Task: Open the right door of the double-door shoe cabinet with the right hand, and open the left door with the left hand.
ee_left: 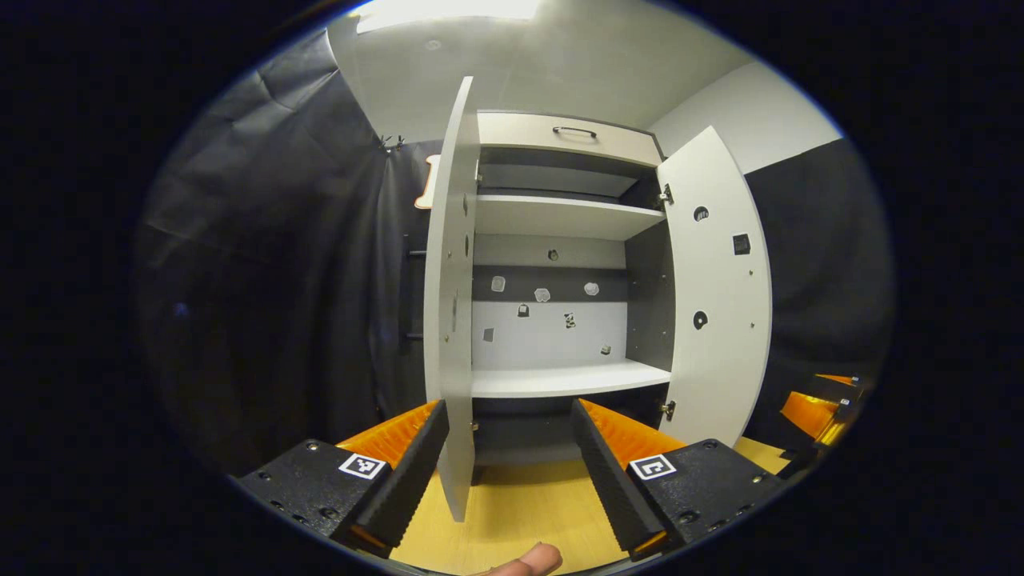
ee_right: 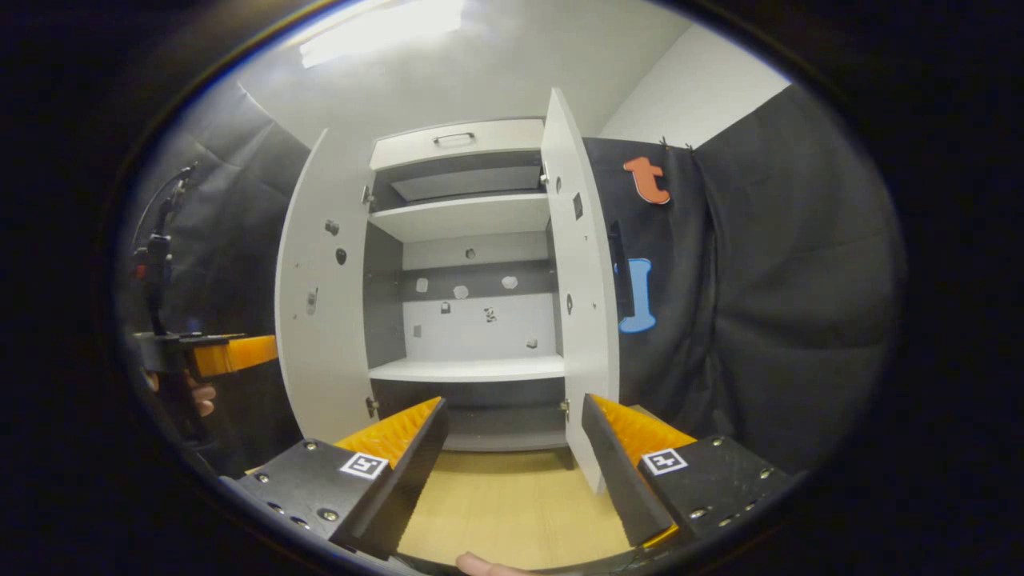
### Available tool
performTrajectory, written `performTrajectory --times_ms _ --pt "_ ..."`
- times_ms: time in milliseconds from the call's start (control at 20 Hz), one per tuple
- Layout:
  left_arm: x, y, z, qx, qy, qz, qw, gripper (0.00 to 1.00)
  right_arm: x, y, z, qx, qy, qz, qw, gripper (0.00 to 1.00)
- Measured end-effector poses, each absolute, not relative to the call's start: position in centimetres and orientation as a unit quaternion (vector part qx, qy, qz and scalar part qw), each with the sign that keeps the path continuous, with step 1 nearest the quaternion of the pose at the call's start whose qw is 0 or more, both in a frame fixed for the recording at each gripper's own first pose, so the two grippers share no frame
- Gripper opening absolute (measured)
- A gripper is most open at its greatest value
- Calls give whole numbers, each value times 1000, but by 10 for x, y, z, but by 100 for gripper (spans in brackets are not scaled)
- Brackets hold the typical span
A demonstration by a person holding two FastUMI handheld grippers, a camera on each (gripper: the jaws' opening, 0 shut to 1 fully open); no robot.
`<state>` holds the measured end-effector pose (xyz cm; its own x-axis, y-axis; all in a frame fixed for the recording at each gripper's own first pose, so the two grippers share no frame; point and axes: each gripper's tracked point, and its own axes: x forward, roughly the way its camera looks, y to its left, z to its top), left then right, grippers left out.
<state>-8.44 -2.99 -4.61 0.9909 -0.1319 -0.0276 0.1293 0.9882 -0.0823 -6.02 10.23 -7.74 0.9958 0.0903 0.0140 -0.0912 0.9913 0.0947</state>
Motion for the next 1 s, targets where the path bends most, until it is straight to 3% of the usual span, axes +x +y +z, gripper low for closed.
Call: performTrajectory --times_ms 50,1000 --pt "-86 -35 -50 -44 19 -69 997 95 -61 104 -77 46 -6 48 998 97" --pt "-107 -41 -43 -45 -16 -87 995 95 -77 135 -75 59 -13 106 993 100"
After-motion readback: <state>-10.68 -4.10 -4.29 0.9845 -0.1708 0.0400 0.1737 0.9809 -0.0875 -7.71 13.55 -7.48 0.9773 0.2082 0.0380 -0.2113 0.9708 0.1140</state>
